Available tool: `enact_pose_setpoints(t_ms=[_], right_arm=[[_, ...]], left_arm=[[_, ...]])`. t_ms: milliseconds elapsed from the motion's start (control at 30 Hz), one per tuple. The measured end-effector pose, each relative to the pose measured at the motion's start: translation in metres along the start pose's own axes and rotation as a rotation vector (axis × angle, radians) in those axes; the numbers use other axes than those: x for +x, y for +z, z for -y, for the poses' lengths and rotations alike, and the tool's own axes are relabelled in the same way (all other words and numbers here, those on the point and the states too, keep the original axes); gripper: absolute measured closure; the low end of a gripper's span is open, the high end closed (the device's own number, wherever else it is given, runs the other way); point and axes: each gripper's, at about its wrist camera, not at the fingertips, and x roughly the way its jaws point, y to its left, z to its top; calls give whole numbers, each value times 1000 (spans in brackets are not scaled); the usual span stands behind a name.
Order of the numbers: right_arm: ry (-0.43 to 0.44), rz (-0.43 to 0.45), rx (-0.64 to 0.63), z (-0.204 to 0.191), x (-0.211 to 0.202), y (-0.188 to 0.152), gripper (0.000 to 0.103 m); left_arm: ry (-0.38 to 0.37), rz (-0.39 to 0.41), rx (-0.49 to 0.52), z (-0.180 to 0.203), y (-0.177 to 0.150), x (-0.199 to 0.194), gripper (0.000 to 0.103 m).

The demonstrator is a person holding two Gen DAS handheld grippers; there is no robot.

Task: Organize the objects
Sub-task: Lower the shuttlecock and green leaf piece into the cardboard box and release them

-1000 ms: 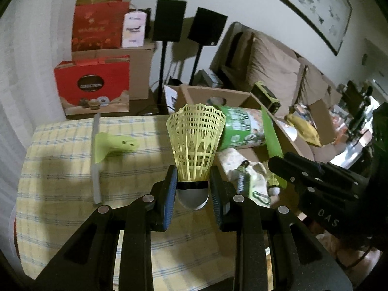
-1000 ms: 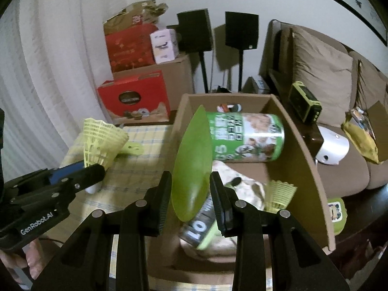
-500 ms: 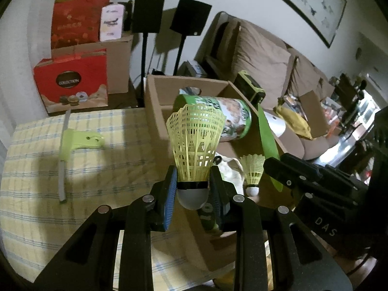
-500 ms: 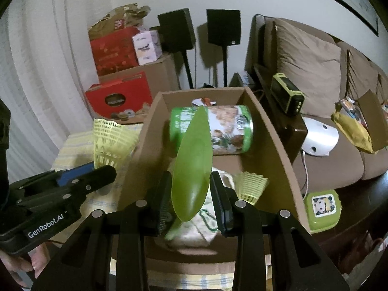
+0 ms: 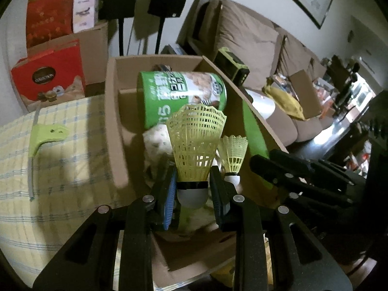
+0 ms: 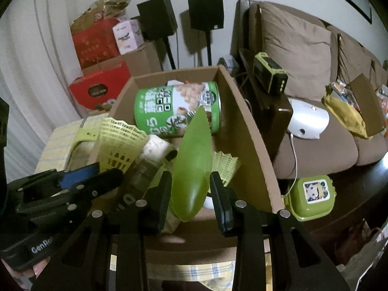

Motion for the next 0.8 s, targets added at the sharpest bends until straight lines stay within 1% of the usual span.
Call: enact_pose_setpoints(t_ms=[267,333,367,400,433,500,567,733,800], right_arm=[[33,-51,27,6,25,-3,71],[42,-61,28,6,30,-4,71],[50,-65,30,6,32,-5,71],[55,-68,34,6,34,-5,71],[58,-71,37,6,36,-6,71],[59,-70,43,7,37,-6,71],[63,-69,57,10,36,-6,70],[61,-40,79,15,25,-4,64],[56,-25,78,14,20,-2,58]], left_arm=[[-11,-38,-19,0,1,14,78],[-3,-45,-33,-2,1,17,78],[-4,-46,-39,-3,2,18,76],[-8,-45,-47,-5,3,18,70],[-8,-42,-56,-7,3,17,67],[-5,-32,-64,-10,5,15,52],[-3,-21,-69,-12,6,12,49],[-1,-5,-79,-21,8,2,48],[6,7,-81,-24,8,-3,44]])
